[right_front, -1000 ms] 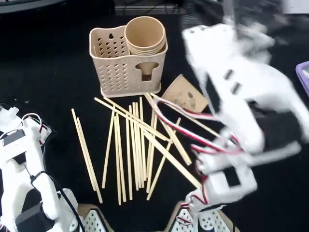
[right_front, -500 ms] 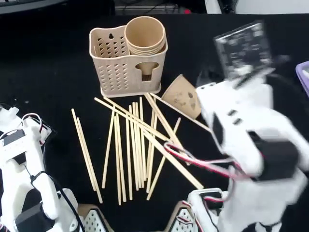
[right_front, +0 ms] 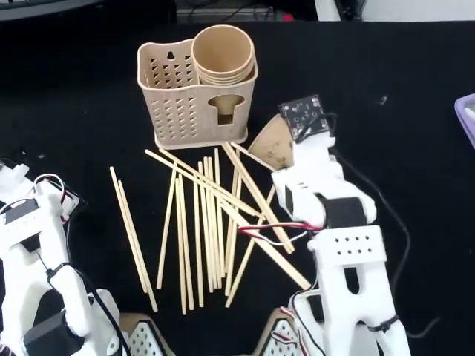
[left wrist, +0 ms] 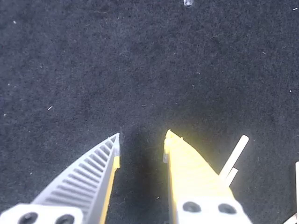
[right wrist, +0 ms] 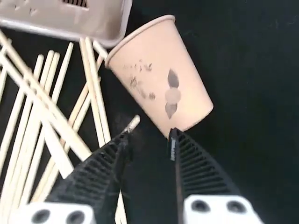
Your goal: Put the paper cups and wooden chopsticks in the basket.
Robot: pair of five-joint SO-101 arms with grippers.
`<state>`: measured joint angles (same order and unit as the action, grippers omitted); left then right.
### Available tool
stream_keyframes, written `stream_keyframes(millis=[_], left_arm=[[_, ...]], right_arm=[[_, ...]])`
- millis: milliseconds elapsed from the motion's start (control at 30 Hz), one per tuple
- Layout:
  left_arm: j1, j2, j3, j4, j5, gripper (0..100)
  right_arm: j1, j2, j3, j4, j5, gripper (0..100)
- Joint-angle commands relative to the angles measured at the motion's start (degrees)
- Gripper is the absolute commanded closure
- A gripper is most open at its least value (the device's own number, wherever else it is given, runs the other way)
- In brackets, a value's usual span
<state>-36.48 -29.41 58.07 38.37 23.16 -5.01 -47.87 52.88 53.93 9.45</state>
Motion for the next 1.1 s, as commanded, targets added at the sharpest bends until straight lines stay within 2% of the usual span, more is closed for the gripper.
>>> stream_keyframes(millis=[0, 267, 367, 467, 733, 1067], left_arm=[[0.48, -1.93, -0.75, -0.70, 0.00, 84], [0.48, -1.93, -0.57, -0.70, 0.00, 84], [0.48, -1.93, -0.57, -0.70, 0.00, 84], [0.40, -1.93, -0.48, -0.70, 0.00, 84], [0.40, -1.93, -0.57, -0.70, 0.00, 84], [0.40, -1.93, -0.48, -0.70, 0.00, 84]], right_arm=[[-1.76, -1.54, 0.31, -6.24, -4.13, 85.7], [-2.37, 0.31, 2.77, -9.93, -2.11, 85.7], [-2.29, 5.58, 3.65, -16.44, -1.58, 85.7], [-1.32, 11.74, -1.36, -18.02, -2.55, 85.9], [0.18, 22.29, -19.30, -11.87, -18.64, 86.0], [-3.87, 39.87, -30.55, -11.87, -24.44, 85.8]])
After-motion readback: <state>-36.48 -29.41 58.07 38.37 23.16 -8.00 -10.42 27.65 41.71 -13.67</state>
